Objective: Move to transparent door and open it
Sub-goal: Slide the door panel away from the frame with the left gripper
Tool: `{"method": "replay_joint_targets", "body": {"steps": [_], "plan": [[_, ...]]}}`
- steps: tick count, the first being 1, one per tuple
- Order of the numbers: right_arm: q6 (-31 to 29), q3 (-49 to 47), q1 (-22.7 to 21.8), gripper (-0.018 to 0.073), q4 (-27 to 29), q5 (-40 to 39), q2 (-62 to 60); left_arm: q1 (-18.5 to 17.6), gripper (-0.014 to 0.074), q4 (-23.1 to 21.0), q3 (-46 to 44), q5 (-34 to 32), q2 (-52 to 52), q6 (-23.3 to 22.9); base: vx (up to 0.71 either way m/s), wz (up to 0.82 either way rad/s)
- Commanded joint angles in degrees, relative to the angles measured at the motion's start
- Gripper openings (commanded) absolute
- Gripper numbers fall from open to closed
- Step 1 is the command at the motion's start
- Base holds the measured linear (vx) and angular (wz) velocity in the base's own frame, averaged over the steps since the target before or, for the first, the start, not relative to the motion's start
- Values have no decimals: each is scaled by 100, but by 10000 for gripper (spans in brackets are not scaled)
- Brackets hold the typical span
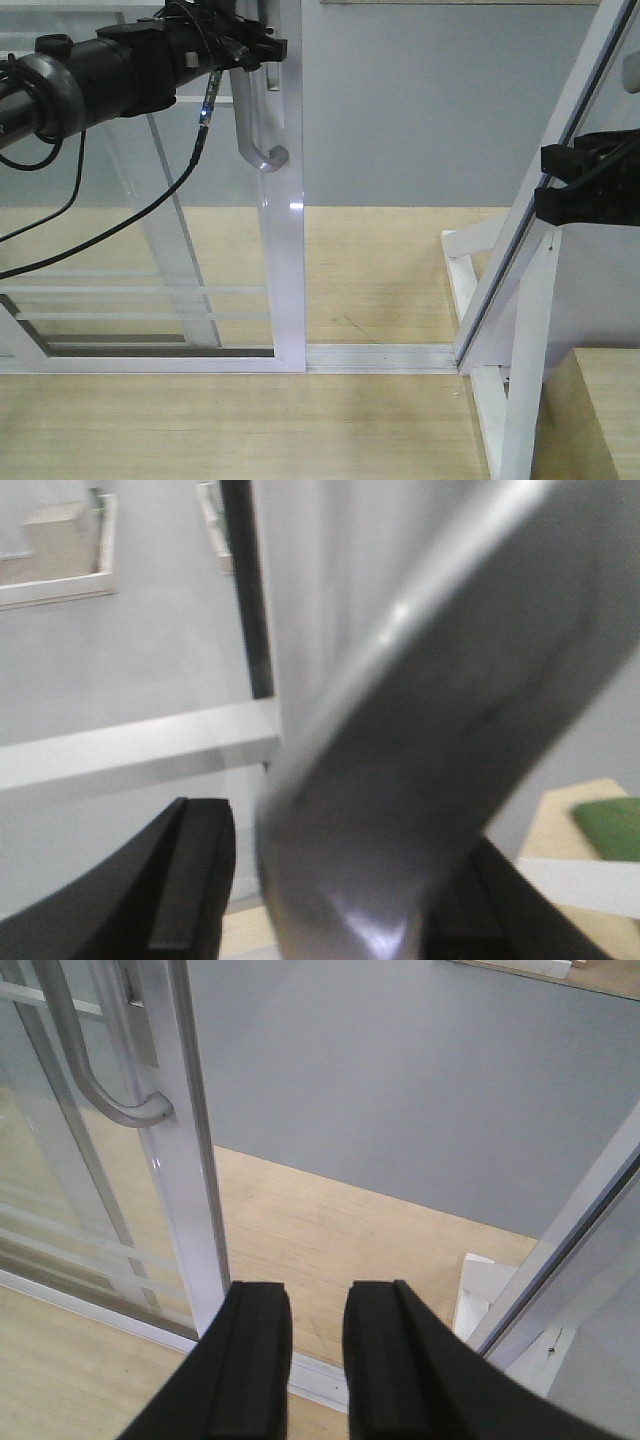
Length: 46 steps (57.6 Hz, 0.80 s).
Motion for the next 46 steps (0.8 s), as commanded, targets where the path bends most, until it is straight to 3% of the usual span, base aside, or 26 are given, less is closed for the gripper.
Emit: {"method": "replay_joint_targets", "body": {"steps": [1, 14, 39, 46], "plan": [[-11, -170, -37, 245, -53, -444, -65, 180, 436, -88, -259, -1427, -590, -15, 0, 0], [-11, -170, -37, 245, -53, -444, -65, 180, 436, -88, 121, -2110, -1006, 515, 0, 0], [-11, -170, -37, 245, -55, -432, -65, 201, 436, -82, 2228, -2783, -2101, 504, 0, 0], [-11, -170, -37, 245, -55, -432, -65, 180, 436, -82, 2564, -2545, -2640, 339, 0, 0]]}}
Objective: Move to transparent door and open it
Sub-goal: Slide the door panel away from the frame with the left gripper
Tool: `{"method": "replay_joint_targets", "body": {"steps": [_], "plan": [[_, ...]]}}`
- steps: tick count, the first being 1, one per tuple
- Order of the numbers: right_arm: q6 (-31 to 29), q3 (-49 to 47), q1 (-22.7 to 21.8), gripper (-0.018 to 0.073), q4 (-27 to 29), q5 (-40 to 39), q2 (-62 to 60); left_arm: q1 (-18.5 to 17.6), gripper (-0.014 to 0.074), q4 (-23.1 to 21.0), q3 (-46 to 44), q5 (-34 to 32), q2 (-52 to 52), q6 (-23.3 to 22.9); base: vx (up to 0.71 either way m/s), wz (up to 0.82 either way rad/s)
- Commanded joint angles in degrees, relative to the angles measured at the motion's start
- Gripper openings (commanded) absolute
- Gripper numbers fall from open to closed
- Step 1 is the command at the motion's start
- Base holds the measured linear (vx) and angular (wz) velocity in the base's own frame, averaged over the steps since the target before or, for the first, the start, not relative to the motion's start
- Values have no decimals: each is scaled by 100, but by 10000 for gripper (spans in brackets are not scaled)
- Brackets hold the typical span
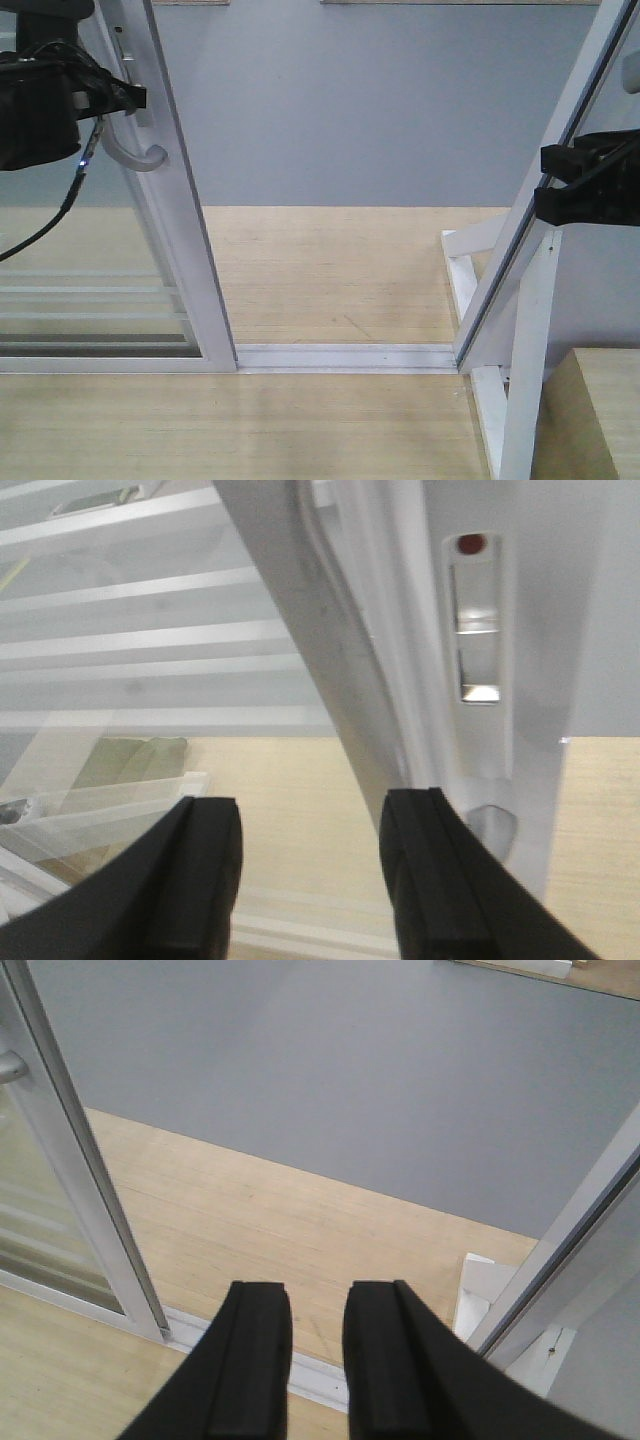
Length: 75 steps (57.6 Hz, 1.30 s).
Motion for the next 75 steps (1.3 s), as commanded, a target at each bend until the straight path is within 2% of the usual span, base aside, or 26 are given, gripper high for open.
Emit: {"method": "replay_joint_targets", "body": {"steps": [1, 7, 20, 28, 34, 46, 53, 59, 63, 69, 73, 75], "plan": [[-11, -170, -37, 245, -55, -432, -65, -24, 436, 67, 27, 288, -737, -186, 0, 0], [-11, -170, -37, 245, -55, -432, -65, -24, 436, 67, 68, 1258, -1186, -275, 0, 0], [-11, -170, -37, 244, -50, -414, -65, -24, 436, 146, 68, 4777, -1737, -343, 0, 0], [-11, -170, -37, 244, -50, -432, -65, -24, 429, 653, 68, 5735, -1821, -394, 0, 0], [-11, -170, -37, 244, -50, -432, -65, -24, 428, 1008, 68, 6033, -1828, -492, 0, 0], [-11, -170, -37, 244, -50, -432, -65, -24, 428, 1016, 68, 6225, -1828, -483, 0, 0], [-11, -170, -37, 244, -50, -432, -65, -24, 426, 947, 68, 5871, -1832, -483, 0, 0], [-11, -170, -37, 244, -50, -432, -65, -24, 419, 963, 68, 5856, -1849, -489, 0, 0], [-11, -170, -37, 244, -50, -432, -65, -24, 391, 930, 68, 5717, -1866, -603, 0, 0], [-11, -170, -37, 244, -50, -432, -65, -24, 316, 642, 112, 5281, -1852, -932, 0, 0], [-11, -170, -37, 244, -50, -432, -65, -24, 248, 790, 150, 5072, -1946, -1250, 0, 0], [-11, -170, -37, 244, -50, -432, -65, -24, 206, 1073, 158, 4963, -2049, -1474, 0, 0]]}}
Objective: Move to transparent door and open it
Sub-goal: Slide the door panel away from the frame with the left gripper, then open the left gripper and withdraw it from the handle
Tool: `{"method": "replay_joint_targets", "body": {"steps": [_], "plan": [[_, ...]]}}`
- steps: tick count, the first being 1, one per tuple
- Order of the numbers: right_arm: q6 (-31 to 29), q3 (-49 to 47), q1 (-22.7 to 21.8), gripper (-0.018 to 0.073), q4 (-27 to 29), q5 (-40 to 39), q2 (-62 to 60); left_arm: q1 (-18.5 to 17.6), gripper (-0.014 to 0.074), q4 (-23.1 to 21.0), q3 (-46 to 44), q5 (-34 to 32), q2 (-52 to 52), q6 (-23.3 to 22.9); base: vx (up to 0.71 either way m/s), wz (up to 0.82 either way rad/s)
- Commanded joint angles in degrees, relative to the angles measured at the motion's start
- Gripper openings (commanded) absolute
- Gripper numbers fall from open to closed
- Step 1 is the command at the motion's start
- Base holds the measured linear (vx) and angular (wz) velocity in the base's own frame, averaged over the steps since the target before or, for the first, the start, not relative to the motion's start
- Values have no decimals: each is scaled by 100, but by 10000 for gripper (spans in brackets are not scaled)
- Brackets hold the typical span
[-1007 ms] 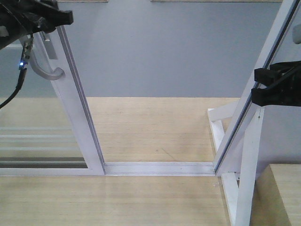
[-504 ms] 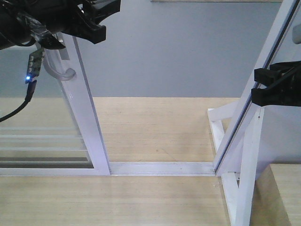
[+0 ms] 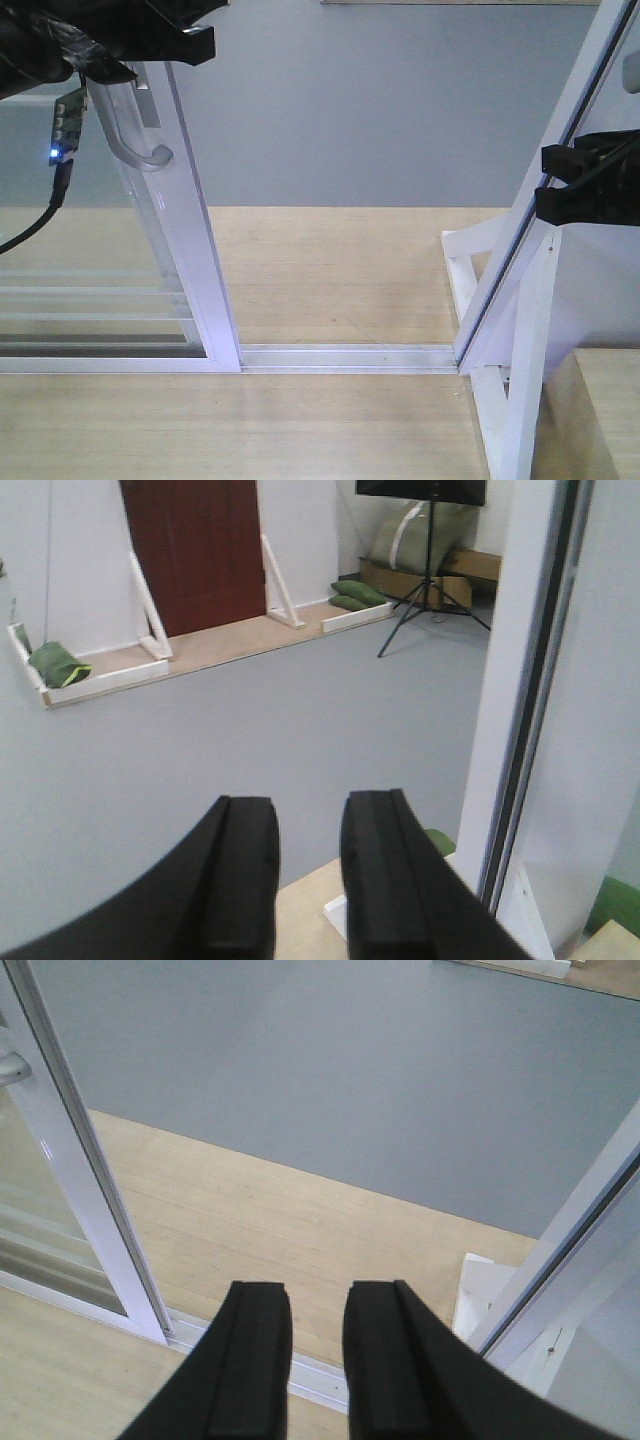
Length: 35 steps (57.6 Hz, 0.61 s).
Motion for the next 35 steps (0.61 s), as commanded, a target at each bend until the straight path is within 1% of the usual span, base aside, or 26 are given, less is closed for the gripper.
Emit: {"method": "replay_joint_targets", "body": {"steps": [1, 4, 5, 6, 8, 9, 10, 11, 12, 15, 18, 21, 23, 24, 25, 26, 28, 32, 33, 34, 35], "plan": [[-11, -170, -37, 244, -50, -432, -65, -19, 181, 260, -114, -248, -400, -568, 0, 0], [-11, -170, -37, 244, -50, -432, -65, -19, 120, 917, -62, -305, -610, -999, 0, 0], [-11, -170, -37, 244, -50, -432, -65, -19, 82, 1191, -40, -344, -701, -1333, 0, 0], [-11, -170, -37, 244, -50, -432, -65, -19, 63, 1387, -12, -362, -760, -1518, 0, 0], [-11, -170, -37, 244, -50, -432, -65, -19, 4, 1960, 83, -410, -964, -2013, 0, 0], [-11, -170, -37, 244, -50, -432, -65, -19, -9, 2253, 148, -443, -1032, -2319, 0, 0], [-11, -170, -37, 244, -50, -432, -65, -19, -8, 2443, 196, -488, -1138, -2525, 0, 0], [-11, -170, -37, 244, -50, -432, -65, -19, -8, 2712, 281, -553, -1212, -2837, 0, 0], [-11, -170, -37, 244, -50, -432, -65, -19, -8, 2883, 375, -612, -1323, -3164, 0, 0], [-11, -170, -37, 244, -50, -432, -65, -19, -8, 3505, 649, -936, -1606, -3929, 0, 0], [-11, -170, -37, 244, -50, -432, -65, -19, -7, 3951, 1076, -1341, -1999, -4830, 0, 0], [-11, -170, -37, 244, -50, -432, -65, -19, -7, 4352, 1455, -1772, -2383, -5471, 0, 0], [-11, -170, -37, 244, -50, -432, -65, -19, -7, 4556, 1740, -1999, -2627, -5737, 0, 0], [-11, -170, -37, 244, -50, -432, -65, -19, -7, 4780, 1912, -2205, -2773, -5991, 0, 0], [-11, -170, -37, 244, -50, -432, -65, -19, -7, 4956, 2085, -2350, -2925, -6119, 0, 0], [-11, -170, -37, 244, -50, -432, -65, -19, -7, 5019, 2199, -2396, -2977, -6251, 0, 0], [-11, -170, -37, 244, -50, -432, -65, -19, -7, 5491, 2541, -2689, -3279, -6646, 0, 0], [-11, -170, -37, 244, -50, -432, -65, 6, -7, 6177, 3088, -2998, -3749, -7225, 0, 0], [-11, -170, -37, 244, -50, -432, -65, 26, -7, 6245, 3193, -3024, -3882, -7316, 0, 0], [-11, -170, -37, 244, -50, -432, -65, 49, -6, 6513, 3348, -3102, -3967, -7441, 0, 0], [-11, -170, -37, 244, -50, -432, -65, 84, -6, 6634, 3450, -3125, -4093, -7518, 0, 0]]}}
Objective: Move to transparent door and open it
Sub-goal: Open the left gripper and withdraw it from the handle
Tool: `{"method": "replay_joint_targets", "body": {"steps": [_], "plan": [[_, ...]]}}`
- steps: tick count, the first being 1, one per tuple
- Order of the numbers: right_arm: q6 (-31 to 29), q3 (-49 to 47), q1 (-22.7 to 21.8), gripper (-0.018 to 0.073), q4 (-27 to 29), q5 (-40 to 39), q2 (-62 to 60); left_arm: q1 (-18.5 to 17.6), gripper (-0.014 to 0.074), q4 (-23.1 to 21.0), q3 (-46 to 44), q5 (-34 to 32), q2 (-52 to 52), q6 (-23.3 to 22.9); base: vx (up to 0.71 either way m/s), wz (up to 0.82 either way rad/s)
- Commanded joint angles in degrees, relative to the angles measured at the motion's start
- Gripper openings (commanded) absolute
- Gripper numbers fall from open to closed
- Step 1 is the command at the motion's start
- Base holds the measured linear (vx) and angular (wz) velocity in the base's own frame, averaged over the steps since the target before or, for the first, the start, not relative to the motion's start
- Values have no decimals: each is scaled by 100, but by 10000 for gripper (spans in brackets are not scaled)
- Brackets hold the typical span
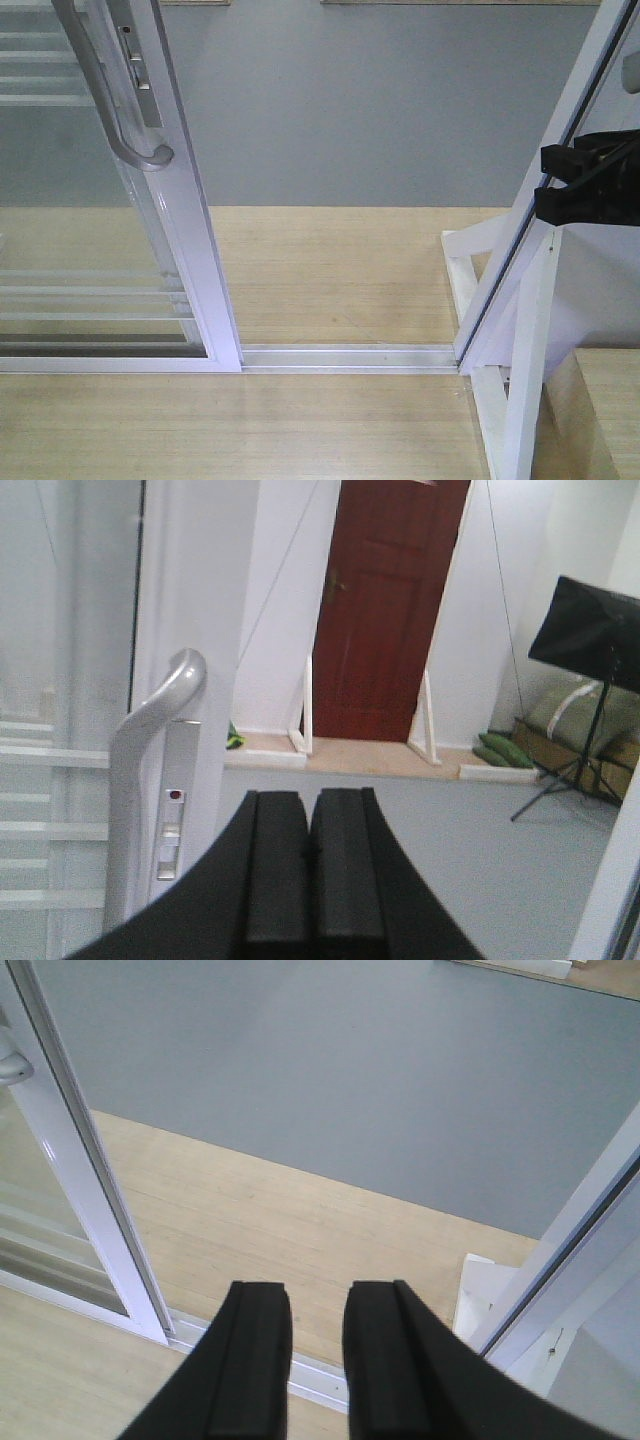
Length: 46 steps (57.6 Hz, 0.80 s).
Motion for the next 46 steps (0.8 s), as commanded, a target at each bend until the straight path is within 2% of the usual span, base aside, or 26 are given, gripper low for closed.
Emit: {"method": "replay_joint_targets", "body": {"steps": [1, 6, 10, 17, 22, 27, 31, 36, 42, 46], "plan": [[-11, -170, -37, 244, -50, -432, -65, 105, -6, 999, 461, -697, -580, -751, 0, 0], [-11, -170, -37, 244, -50, -432, -65, 399, -6, 1461, 1034, -655, -1082, -1126, 0, 0], [-11, -170, -37, 244, -50, -432, -65, 740, -6, 1465, 1451, -548, -1529, -1334, 0, 0], [-11, -170, -37, 244, -50, -432, -65, 1274, -6, 1485, 1986, -353, -2365, -1339, 0, 0], [-11, -170, -37, 244, -50, -432, -65, 1569, -6, 1982, 2305, 6, -3120, -1339, 0, 0], [-11, -170, -37, 244, -50, -432, -65, 1622, -6, 2733, 2499, 455, -3638, -1350, 0, 0], [-11, -170, -37, 244, -50, -432, -65, 1634, -6, 3016, 2683, 756, -3945, -1356, 0, 0], [-11, -170, -37, 244, -50, -432, -65, 1634, -6, 3011, 3048, 865, -4245, -1352, 0, 0], [-11, -170, -37, 244, -50, -415, -65, 1634, -6, 2907, 3708, 544, -4213, -1352, 0, 0], [-11, -170, -37, 244, -50, -415, -65, 1634, -6, 2757, 3683, 1115, -4213, -1346, 0, 0]]}}
